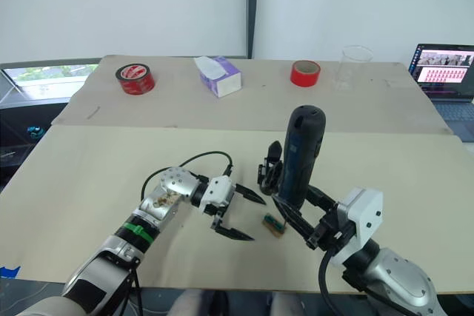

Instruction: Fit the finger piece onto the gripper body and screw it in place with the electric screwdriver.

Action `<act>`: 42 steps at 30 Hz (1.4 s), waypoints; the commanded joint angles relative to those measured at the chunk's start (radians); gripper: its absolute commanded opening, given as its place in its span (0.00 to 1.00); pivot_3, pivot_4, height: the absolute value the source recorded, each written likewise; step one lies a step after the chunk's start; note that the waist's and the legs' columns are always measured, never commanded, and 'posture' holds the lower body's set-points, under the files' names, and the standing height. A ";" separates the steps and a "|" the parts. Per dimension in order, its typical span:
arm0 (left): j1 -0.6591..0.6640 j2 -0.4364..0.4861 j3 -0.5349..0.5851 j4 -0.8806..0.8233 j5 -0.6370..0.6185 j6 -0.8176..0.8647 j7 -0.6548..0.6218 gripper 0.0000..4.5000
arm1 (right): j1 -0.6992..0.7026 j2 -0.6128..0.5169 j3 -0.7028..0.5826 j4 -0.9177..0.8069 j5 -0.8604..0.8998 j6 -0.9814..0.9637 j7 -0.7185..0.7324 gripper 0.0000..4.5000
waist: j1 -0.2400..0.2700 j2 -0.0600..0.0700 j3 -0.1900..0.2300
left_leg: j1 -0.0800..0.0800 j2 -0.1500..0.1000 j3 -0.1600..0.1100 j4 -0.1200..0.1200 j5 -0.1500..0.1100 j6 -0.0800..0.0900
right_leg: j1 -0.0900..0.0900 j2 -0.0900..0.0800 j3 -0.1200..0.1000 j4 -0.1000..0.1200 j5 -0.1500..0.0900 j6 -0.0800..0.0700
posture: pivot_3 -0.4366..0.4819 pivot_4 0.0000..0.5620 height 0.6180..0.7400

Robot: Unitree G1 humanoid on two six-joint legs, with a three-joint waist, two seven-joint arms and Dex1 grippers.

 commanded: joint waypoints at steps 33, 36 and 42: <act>-0.012 0.003 0.015 -0.018 -0.009 -0.016 -0.001 1.00 | -0.051 -0.006 0.015 -0.012 -0.013 -0.029 0.014 0.42 | 0.000 0.000 0.000 | 0.000 0.000 0.000 0.000 0.000 0.000 | 0.000 0.000 0.000 0.000 0.000 0.000 | 0.48 0.27 1.00; -0.012 0.002 0.015 -0.018 -0.010 -0.015 -0.002 1.00 | -0.049 -0.005 0.015 -0.006 -0.016 -0.035 0.019 0.42 | 0.000 0.000 0.000 | 0.000 0.000 0.000 0.000 0.000 0.000 | 0.000 0.000 0.000 0.000 0.000 0.000 | 0.48 0.27 1.00; -0.012 0.003 0.015 -0.020 -0.009 -0.013 -0.001 1.00 | -0.048 -0.002 0.013 0.010 -0.023 -0.044 0.030 0.42 | 0.000 0.000 0.000 | 0.000 0.000 0.000 0.000 0.000 0.000 | 0.000 0.000 0.000 0.000 0.000 0.000 | 0.48 0.27 1.00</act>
